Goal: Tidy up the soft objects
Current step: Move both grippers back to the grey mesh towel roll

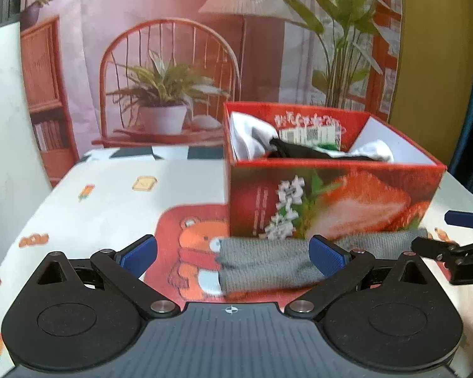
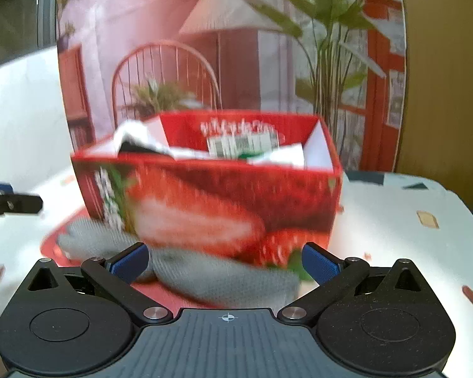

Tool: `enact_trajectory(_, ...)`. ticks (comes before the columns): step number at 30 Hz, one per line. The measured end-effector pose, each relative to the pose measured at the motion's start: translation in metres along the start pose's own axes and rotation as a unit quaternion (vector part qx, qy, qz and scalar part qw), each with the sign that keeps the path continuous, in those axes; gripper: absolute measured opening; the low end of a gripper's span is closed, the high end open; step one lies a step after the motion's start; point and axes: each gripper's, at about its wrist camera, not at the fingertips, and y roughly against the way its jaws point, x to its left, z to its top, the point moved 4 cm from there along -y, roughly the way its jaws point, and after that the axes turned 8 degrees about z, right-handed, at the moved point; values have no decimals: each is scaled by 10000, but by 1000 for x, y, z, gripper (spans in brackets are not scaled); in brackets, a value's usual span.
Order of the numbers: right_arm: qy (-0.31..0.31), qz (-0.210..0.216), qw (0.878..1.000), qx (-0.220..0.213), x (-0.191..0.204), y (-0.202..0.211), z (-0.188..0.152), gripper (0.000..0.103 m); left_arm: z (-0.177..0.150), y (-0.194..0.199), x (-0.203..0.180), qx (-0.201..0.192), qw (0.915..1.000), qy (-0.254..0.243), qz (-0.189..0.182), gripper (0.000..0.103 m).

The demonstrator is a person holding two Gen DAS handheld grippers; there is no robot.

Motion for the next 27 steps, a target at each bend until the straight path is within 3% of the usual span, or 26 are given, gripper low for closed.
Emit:
enact_trajectory(7, -250, -118, 9986, 449, -6, -16, -23, 103, -16, -14, -3, 301, 9995, 7, -103, 103)
enact_trajectory(13, -513, -414, 9971, 393, -21, -29, -24, 103, -18, -34, -7, 405, 9988, -246, -109, 103)
enact_trajectory(27, -600, -745, 9935, 611, -31, -68, -24, 103, -18, -91, -12, 768, 9967, -226, -142, 103)
